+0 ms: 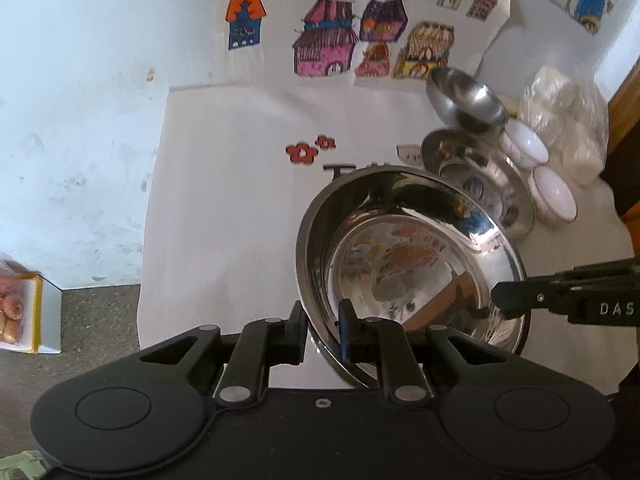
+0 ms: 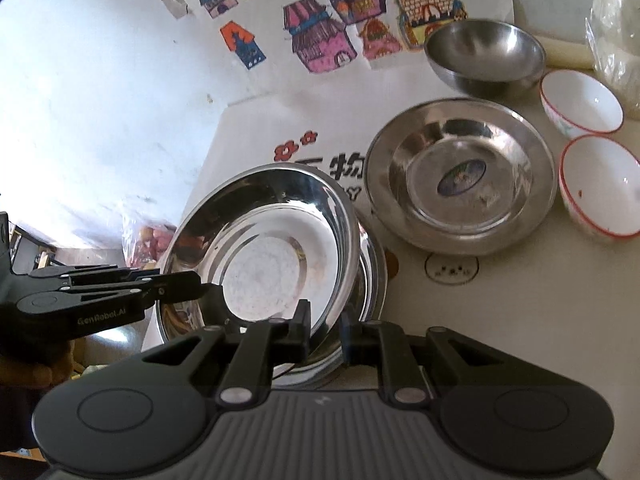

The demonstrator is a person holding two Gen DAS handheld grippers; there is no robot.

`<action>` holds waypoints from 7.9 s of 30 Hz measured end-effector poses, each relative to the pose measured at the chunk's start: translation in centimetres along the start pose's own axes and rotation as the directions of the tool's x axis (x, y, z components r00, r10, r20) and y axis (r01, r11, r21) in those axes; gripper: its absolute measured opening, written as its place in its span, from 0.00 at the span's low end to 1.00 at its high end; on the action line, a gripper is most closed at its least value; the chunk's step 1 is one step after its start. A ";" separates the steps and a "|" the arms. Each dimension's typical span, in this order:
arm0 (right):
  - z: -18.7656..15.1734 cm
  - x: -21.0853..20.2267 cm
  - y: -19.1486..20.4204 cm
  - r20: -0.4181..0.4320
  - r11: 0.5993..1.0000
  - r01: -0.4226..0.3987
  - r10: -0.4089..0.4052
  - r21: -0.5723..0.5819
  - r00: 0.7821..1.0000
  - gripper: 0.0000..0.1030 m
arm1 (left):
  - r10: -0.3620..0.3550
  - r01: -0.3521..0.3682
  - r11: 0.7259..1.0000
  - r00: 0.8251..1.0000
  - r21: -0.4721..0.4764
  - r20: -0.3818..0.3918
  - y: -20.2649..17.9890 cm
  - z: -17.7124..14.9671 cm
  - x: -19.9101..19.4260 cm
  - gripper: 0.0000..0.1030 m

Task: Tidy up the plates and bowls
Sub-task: 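Lift the large steel plate with both grippers and lower it onto the mat, then open both grippers to release the large steel plate, then close the left gripper on the labeled steel plate rim while the right gripper grips it too, then carry the labeled steel plate with both grippers onto the large steel plate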

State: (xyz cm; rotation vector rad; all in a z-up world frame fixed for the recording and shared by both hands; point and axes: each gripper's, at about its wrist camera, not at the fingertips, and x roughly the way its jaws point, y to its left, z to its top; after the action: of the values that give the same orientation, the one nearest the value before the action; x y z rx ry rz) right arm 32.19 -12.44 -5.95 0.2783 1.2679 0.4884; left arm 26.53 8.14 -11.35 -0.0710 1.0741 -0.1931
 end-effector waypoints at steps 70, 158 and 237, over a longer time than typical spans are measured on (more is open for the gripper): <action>-1.6 -3.8 -5.2 0.098 0.963 0.178 -0.201 0.202 0.975 1.00 | -0.041 0.041 0.980 0.999 0.196 -0.006 -5.1 10.4 6.0 0.99; 0.4 -2.5 -6.2 0.183 0.979 0.090 -0.124 0.181 0.975 0.28 | -0.101 0.127 0.961 0.988 0.246 -0.115 -6.4 11.9 5.0 0.22; -0.6 1.7 -0.6 -0.036 0.997 0.065 -0.067 -0.032 0.997 0.31 | 0.030 0.005 0.979 0.984 0.202 -0.173 -1.2 3.1 2.9 0.29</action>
State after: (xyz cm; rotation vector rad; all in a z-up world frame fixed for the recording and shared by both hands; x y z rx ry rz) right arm 32.11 -12.12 -7.80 0.2015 1.2999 0.4579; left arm 30.41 6.32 -12.20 0.1380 1.2243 -0.3006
